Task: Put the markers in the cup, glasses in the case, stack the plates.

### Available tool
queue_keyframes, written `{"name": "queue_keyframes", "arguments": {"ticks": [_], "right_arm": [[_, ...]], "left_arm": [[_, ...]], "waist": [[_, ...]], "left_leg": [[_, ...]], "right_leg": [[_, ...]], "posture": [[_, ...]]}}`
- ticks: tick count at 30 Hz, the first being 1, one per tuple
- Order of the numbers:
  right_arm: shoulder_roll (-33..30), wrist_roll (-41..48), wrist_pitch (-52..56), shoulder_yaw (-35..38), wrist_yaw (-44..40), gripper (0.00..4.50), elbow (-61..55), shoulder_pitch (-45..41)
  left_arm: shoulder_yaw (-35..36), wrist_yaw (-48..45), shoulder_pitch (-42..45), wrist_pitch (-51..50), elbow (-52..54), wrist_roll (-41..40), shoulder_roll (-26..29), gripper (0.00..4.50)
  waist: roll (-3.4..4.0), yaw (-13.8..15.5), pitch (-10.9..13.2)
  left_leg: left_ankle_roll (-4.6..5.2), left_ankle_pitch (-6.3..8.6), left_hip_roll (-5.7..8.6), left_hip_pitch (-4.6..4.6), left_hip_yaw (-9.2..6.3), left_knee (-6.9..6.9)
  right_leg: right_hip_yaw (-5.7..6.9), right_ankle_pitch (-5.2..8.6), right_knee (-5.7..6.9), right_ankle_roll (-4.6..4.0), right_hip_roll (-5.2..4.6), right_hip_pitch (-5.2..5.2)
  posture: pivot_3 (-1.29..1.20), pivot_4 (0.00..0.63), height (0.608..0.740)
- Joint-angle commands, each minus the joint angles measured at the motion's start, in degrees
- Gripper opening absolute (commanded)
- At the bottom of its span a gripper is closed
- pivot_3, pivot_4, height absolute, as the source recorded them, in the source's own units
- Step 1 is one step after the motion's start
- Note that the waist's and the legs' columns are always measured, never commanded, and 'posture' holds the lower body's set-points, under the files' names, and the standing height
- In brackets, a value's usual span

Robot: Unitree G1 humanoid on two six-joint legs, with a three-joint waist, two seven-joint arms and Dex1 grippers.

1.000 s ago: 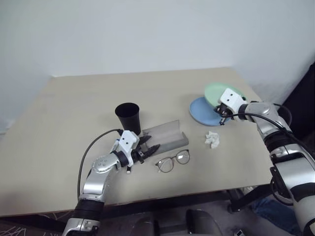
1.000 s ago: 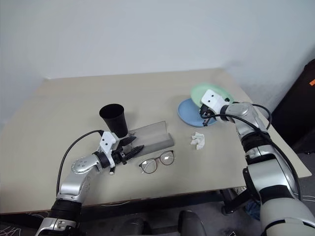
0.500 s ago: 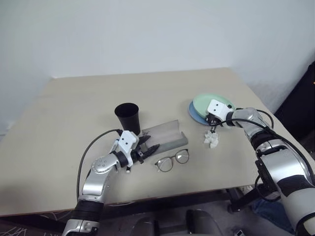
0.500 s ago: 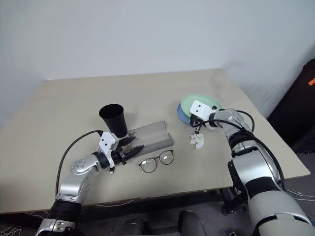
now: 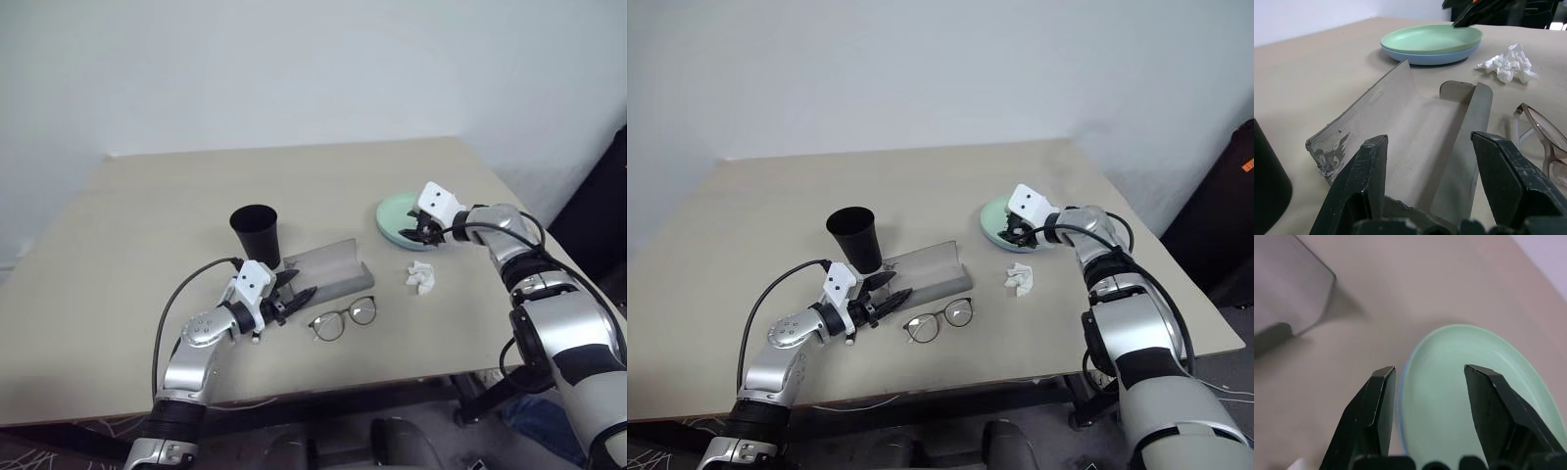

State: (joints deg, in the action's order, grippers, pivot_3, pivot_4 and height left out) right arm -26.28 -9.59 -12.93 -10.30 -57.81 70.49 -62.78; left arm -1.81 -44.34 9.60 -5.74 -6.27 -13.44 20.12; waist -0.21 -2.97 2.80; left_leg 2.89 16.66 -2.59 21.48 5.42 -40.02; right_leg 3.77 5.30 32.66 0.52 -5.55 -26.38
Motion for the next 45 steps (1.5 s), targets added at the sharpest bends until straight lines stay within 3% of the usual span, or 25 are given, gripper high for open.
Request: {"name": "queue_keyframes", "arguments": {"ticks": [1, 9, 23, 30, 38, 45], "right_arm": [[-2.7, 3.0, 4.3, 1.7, -9.0, 2.4, -5.4, -0.3], [-6.4, 1.2, 17.6, -1.4, -17.6, 2.4, -14.7, 6.0], [-6.1, 0.5, 23.2, -3.4, -13.8, 2.4, -18.9, 10.9], [-6.6, 1.7, 24.0, -3.2, -15.8, 0.13, -20.8, 10.7], [-7.3, 6.3, 22.8, 0.6, -17.6, 0.06, -25.4, 8.7], [-4.0, 2.8, 17.5, 2.4, 2.4, 0.06, -10.3, -0.1]], "left_arm": [[0.1, -0.3, 1.3, 0.5, 1.8, -0.8, 0.1, 2.83], [-0.2, -0.8, 2.3, 0.7, 0.6, -0.6, -0.3, 2.83], [-0.2, -1.4, 2.1, 0.4, 0.9, -0.7, -0.3, 2.83], [-0.1, -1.6, 1.9, 0.2, 1.2, -0.7, -0.1, 2.83], [-0.2, -1.8, 2.0, 0.2, 1.1, -0.7, -0.1, 2.83], [-0.2, -1.8, 2.0, 0.2, 0.9, -0.6, -0.2, 2.83]], "waist": [[0.0, 0.0, 0.0], [0.01, 0.0, 0.0], [0.02, 0.0, 0.0], [0.02, 0.0, 0.0], [0.02, 0.0, 0.0], [0.04, 0.0, 0.0]], "left_leg": [[0.0, 0.0, 0.0, 0.0, 0.0, -0.01], [-0.01, 0.01, -0.01, 0.0, -0.01, -0.08], [-0.06, -0.02, -0.01, 0.0, 0.02, -0.17], [-0.06, -0.02, -0.01, 0.01, 0.01, -0.17], [-0.06, -0.02, -0.02, 0.01, 0.0, -0.17], [-0.09, 0.0, -0.05, 0.0, 0.02, -0.16]], "right_leg": [[0.0, 0.0, 0.0, 0.0, 0.0, 0.0], [0.02, 0.0, 0.07, -0.01, -0.01, -0.01], [0.02, 0.0, 0.14, 0.0, -0.02, -0.04], [0.02, 0.0, 0.14, 0.0, -0.02, -0.04], [0.03, 0.0, 0.14, 0.0, -0.02, -0.05], [0.07, 0.01, 0.14, -0.01, -0.02, -0.08]], "posture": [[0.0, 0.0, 0.733], [0.0, 0.0, 0.733], [0.0, 0.0, 0.733], [0.0, 0.0, 0.733], [0.0, 0.0, 0.733], [0.0, 0.0, 0.733]]}}
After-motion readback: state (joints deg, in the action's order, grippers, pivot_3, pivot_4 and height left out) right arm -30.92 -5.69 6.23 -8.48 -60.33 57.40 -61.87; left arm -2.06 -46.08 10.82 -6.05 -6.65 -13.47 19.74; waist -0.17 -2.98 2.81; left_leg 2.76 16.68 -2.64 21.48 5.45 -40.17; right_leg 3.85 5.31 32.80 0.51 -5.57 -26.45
